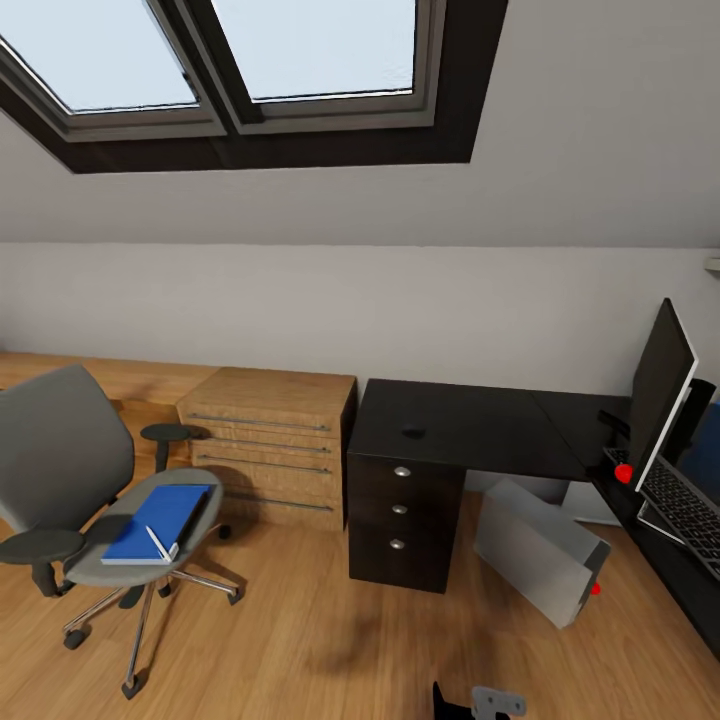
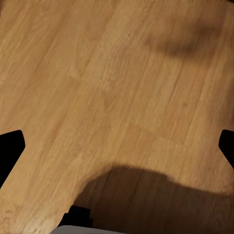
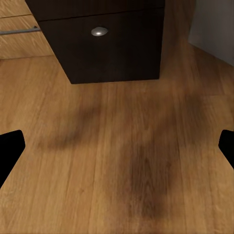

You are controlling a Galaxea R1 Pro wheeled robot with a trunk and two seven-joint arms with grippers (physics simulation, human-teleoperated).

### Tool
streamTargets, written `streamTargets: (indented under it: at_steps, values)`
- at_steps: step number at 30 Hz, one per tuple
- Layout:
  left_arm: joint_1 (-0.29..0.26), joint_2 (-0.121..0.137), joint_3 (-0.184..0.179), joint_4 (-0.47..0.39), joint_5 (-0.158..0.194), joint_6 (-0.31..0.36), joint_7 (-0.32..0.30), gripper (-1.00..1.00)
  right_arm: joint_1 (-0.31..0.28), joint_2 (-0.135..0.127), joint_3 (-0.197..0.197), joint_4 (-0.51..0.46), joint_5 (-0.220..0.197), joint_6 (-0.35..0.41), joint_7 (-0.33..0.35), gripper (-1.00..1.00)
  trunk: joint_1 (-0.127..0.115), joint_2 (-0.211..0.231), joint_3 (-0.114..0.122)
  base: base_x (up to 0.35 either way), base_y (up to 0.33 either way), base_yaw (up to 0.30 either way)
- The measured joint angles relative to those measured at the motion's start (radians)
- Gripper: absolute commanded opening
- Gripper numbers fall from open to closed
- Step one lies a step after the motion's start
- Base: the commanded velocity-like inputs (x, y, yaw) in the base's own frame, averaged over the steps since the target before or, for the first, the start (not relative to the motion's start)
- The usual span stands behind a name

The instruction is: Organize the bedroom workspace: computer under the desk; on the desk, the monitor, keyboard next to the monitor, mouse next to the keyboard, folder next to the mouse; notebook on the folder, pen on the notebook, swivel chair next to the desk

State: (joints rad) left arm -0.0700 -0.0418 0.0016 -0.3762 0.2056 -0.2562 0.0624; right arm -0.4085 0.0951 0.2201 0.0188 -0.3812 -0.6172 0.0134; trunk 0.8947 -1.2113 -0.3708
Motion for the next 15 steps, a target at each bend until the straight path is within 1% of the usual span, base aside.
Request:
streamTargets:
  at_steps: [5,6,8,10,11,13,14,15]
  values:
    - [0.000,0.001,0.000,0.000,-0.001,-0.001,0.000,1.00,0.000,0.000,0.000,-0.001,0.000,0.000,0.000,1.00,0.000,0.000,0.000,0.000,0.000,0.000]
    - [0.000,0.001,0.000,-0.016,-0.003,-0.020,0.008,1.00,0.000,0.001,0.006,-0.010,0.002,-0.008,-0.001,1.00,0.000,0.000,0.000,0.000,0.000,0.000]
    - [0.000,0.002,0.000,-0.045,-0.003,-0.023,0.015,1.00,-0.001,0.001,0.008,-0.020,0.001,-0.011,-0.005,1.00,0.000,0.000,0.000,0.000,0.000,0.000]
    - [0.000,0.003,0.000,-0.098,-0.003,-0.019,0.023,1.00,-0.001,0.002,0.011,-0.044,0.001,-0.012,-0.015,1.00,0.000,0.000,0.000,0.000,0.000,0.000]
    - [-0.001,0.004,0.000,-0.165,-0.003,-0.001,0.034,1.00,-0.003,0.001,0.012,-0.082,0.000,-0.011,-0.031,1.00,0.000,0.000,0.000,0.000,0.000,0.000]
    - [0.000,0.007,0.001,-0.245,-0.004,0.045,0.047,1.00,-0.005,0.001,0.012,-0.133,-0.002,-0.006,-0.056,1.00,0.000,0.000,0.000,0.000,0.000,0.000]
    - [0.000,0.009,0.001,-0.323,-0.005,0.125,0.060,1.00,-0.008,0.000,0.014,-0.187,-0.004,0.006,-0.086,1.00,0.000,0.000,0.000,0.000,0.000,0.000]
    - [0.000,0.009,0.002,-0.368,-0.005,0.178,0.069,1.00,-0.010,-0.001,0.013,-0.218,-0.006,0.017,-0.104,1.00,0.000,0.000,0.000,0.000,0.000,0.000]
